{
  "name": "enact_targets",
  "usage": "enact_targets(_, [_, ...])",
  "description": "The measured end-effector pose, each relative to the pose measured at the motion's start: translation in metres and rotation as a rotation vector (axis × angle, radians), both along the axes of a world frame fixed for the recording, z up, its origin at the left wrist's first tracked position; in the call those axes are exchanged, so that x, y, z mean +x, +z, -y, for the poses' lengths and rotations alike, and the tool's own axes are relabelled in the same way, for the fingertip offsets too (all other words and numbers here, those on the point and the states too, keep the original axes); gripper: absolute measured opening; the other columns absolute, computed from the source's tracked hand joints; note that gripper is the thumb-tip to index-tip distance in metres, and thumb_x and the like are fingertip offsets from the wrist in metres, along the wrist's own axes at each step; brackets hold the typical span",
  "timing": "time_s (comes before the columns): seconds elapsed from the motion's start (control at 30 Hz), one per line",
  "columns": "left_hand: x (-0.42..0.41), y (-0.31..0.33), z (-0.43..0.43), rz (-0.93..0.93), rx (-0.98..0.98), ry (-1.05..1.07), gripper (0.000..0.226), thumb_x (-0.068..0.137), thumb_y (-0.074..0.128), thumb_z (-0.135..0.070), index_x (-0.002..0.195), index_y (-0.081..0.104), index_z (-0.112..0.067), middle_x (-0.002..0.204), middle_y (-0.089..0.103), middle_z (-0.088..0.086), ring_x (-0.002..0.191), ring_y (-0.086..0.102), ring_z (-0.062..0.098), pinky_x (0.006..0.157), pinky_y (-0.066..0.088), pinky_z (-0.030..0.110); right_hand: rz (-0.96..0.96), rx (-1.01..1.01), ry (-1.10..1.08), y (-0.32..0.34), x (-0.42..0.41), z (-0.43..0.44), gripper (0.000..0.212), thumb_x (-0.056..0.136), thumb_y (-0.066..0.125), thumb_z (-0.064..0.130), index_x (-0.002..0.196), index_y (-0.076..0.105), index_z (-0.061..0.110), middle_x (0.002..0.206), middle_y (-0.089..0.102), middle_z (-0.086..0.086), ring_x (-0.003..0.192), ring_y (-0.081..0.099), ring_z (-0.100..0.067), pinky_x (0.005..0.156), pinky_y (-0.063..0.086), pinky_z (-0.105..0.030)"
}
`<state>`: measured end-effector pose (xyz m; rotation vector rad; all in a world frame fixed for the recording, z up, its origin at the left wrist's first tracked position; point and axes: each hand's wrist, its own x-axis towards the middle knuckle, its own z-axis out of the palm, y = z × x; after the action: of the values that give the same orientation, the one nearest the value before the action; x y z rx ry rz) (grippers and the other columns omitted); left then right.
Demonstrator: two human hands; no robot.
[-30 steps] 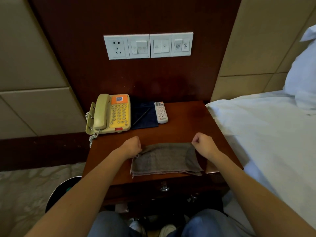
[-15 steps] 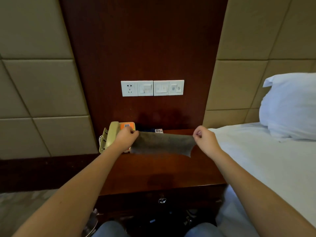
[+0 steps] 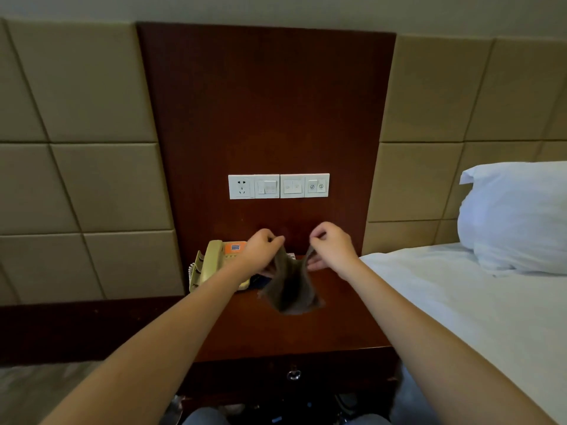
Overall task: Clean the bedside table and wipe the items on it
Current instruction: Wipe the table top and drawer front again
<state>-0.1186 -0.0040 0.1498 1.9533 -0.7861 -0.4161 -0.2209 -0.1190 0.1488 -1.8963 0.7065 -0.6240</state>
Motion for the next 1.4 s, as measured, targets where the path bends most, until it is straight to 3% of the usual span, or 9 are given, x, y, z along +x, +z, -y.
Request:
enact_targets(0.17, [-0.015, 0.010, 0.006, 0.013, -0.053, -0.077, 0.024, 0.102, 0.039, -0.030, 0.091, 0.046, -0.009, 0.083, 0.054, 0.007, 0.076, 0.060, 0.019, 0.064, 0.058, 0.034, 0.030, 0.022, 0.080, 0.015, 0.011, -0.023, 0.008, 0.095, 0.050, 0.004, 0.097, 0.057, 0.007, 0.100, 0.061, -0.015, 0.069, 0.070, -0.026, 0.055, 0.060, -0.032])
enact_targets(0.37, [-0.006, 0.007, -0.002, 0.056, -0.067, -0.116, 0.022, 0.099, 0.047, -0.024, 0.101, 0.058, -0.006, 0.090, 0.062, 0.007, 0.089, 0.064, 0.021, 0.081, 0.056, 0.034, 0.020, 0.022, 0.089, 0.014, 0.003, -0.020, 0.007, 0.095, 0.052, 0.006, 0.098, 0.058, 0.009, 0.094, 0.065, -0.015, 0.065, 0.071, -0.021, 0.055, 0.059, -0.029])
enact_targets(0.53, [-0.005, 0.003, -0.003, 0.045, -0.076, -0.120, 0.018, 0.099, 0.046, -0.022, 0.100, 0.058, -0.008, 0.088, 0.060, 0.004, 0.082, 0.060, 0.015, 0.073, 0.054, 0.026, 0.018, -0.056, 0.112, 0.007, 0.005, -0.022, 0.007, 0.096, 0.053, 0.010, 0.099, 0.059, 0.009, 0.081, 0.062, -0.006, 0.062, 0.066, -0.015, 0.060, 0.059, -0.029])
enact_targets(0.77, [0.001, -0.003, -0.008, 0.055, -0.074, -0.118, 0.021, 0.100, 0.043, -0.020, 0.104, 0.061, -0.009, 0.087, 0.059, 0.003, 0.081, 0.058, 0.013, 0.073, 0.052, 0.025, 0.035, -0.088, 0.120, 0.006, 0.009, -0.026, 0.007, 0.096, 0.053, 0.012, 0.099, 0.059, 0.011, 0.084, 0.063, -0.005, 0.067, 0.063, -0.013, 0.061, 0.057, -0.025])
enact_targets(1.07, [0.013, 0.001, -0.017, 0.086, 0.051, -0.188, 0.016, 0.093, 0.057, -0.018, 0.107, 0.061, -0.012, 0.087, 0.060, 0.001, 0.081, 0.057, 0.012, 0.067, 0.050, 0.023, -0.020, -0.126, 0.183, 0.004, 0.015, -0.024, 0.027, 0.096, 0.042, 0.002, 0.116, 0.054, 0.015, 0.103, 0.064, -0.010, 0.089, 0.064, -0.021, 0.069, 0.056, -0.027])
enact_targets(1.17, [0.026, 0.010, -0.027, 0.003, 0.064, -0.220, 0.009, 0.095, 0.056, -0.018, 0.099, 0.064, -0.019, 0.097, 0.062, 0.007, 0.090, 0.059, 0.019, 0.081, 0.051, 0.034, -0.152, -0.364, 0.205, -0.003, 0.015, -0.011, 0.032, 0.092, 0.053, 0.013, 0.123, 0.054, 0.021, 0.119, 0.054, -0.003, 0.113, 0.052, -0.022, 0.093, 0.048, -0.036])
enact_targets(1.23, [0.034, 0.015, -0.034, -0.068, 0.059, -0.247, 0.012, 0.096, 0.053, -0.017, 0.098, 0.064, -0.021, 0.100, 0.060, 0.008, 0.092, 0.058, 0.022, 0.087, 0.050, 0.039, -0.249, -0.240, 0.285, -0.007, 0.013, -0.005, 0.039, 0.091, 0.055, 0.019, 0.130, 0.052, 0.022, 0.133, 0.047, -0.003, 0.126, 0.042, -0.023, 0.105, 0.040, -0.040])
enact_targets(1.33, [0.043, 0.015, -0.045, -0.144, 0.027, -0.245, 0.013, 0.097, 0.051, -0.015, 0.100, 0.063, -0.020, 0.103, 0.058, 0.008, 0.097, 0.058, 0.025, 0.089, 0.049, 0.041, -0.177, 0.159, 0.373, -0.013, 0.012, -0.008, 0.031, 0.094, 0.055, 0.036, 0.120, 0.059, 0.020, 0.124, 0.057, -0.003, 0.119, 0.050, -0.021, 0.102, 0.042, -0.041])
enact_targets(1.4, [0.049, 0.013, -0.053, -0.188, -0.002, -0.206, 0.013, 0.097, 0.050, -0.013, 0.101, 0.062, -0.017, 0.099, 0.058, 0.008, 0.092, 0.059, 0.023, 0.083, 0.050, 0.038, -0.161, 0.237, 0.396, -0.020, 0.016, -0.011, 0.041, 0.090, 0.057, 0.048, 0.118, 0.059, 0.020, 0.121, 0.059, -0.003, 0.116, 0.052, -0.019, 0.101, 0.045, -0.044])
